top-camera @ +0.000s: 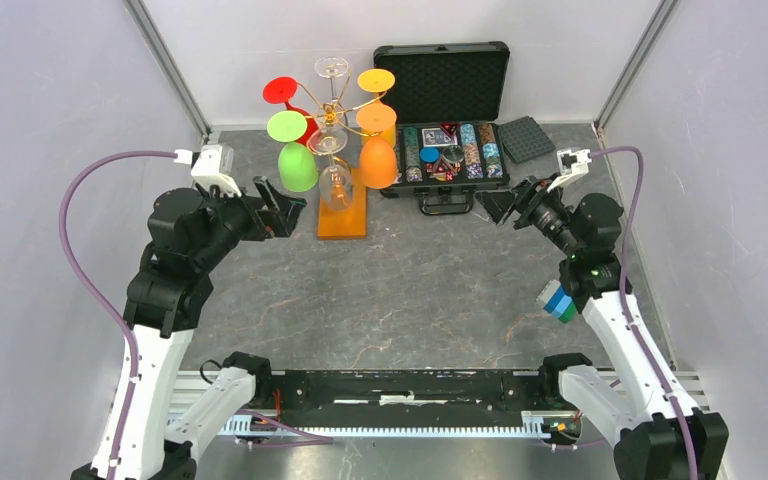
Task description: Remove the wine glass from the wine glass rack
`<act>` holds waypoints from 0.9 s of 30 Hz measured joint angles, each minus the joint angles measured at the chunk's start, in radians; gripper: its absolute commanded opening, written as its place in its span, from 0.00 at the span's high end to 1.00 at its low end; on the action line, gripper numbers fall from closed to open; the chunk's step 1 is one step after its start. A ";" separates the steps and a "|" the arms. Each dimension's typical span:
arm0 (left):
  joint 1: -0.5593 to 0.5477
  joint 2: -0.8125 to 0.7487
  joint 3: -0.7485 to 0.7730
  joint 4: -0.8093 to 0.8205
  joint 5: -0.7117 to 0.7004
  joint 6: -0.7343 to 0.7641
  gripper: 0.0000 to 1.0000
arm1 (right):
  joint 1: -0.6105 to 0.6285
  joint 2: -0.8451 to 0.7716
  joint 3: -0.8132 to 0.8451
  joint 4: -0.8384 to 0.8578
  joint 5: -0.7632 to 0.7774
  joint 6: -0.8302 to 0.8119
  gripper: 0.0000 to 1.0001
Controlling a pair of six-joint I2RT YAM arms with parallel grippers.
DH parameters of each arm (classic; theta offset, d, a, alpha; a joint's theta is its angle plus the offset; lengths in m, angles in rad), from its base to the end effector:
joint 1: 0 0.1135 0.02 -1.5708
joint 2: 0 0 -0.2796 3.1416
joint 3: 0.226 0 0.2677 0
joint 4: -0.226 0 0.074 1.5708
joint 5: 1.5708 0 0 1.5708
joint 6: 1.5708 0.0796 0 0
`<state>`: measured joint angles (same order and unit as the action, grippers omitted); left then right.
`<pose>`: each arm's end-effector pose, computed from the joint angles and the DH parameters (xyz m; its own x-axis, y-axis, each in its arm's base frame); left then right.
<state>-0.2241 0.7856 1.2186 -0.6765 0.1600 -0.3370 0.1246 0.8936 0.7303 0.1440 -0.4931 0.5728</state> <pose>0.1747 -0.0528 0.4384 -0.3442 -0.2563 -0.9032 0.2716 0.8937 -0.3571 0.2494 0.0692 0.3454 -0.3299 0.4398 -0.8353 -0.4763 0.6864 0.5496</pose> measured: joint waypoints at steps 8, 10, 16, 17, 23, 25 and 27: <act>0.000 -0.003 -0.001 0.029 0.023 -0.014 0.00 | 0.000 -0.002 -0.080 0.108 -0.031 0.138 0.21; 0.000 -0.003 -0.002 0.047 0.034 -0.019 0.00 | 0.000 -0.002 -0.089 0.134 -0.032 0.164 0.21; 0.000 -0.008 -0.010 0.125 0.055 -0.081 0.00 | 0.011 -0.002 -0.126 0.211 -0.045 0.239 0.21; 0.000 -0.008 -0.010 0.140 0.055 -0.103 0.00 | 0.013 -0.002 -0.133 0.221 -0.047 0.250 0.21; 0.000 0.006 -0.079 0.309 0.072 -0.348 0.04 | 0.019 -0.035 -0.198 0.255 -0.045 0.296 0.22; 0.000 0.027 -0.117 0.368 0.078 -0.447 0.12 | 0.019 -0.047 -0.217 0.263 -0.045 0.311 0.22; 0.000 0.055 -0.148 0.410 0.077 -0.529 0.20 | 0.019 -0.060 -0.233 0.268 -0.044 0.324 0.22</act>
<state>-0.2237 0.8410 1.0706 -0.2665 0.2367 -0.8658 0.1440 0.8337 0.4973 0.4122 -0.5373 0.8967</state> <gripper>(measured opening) 0.908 0.781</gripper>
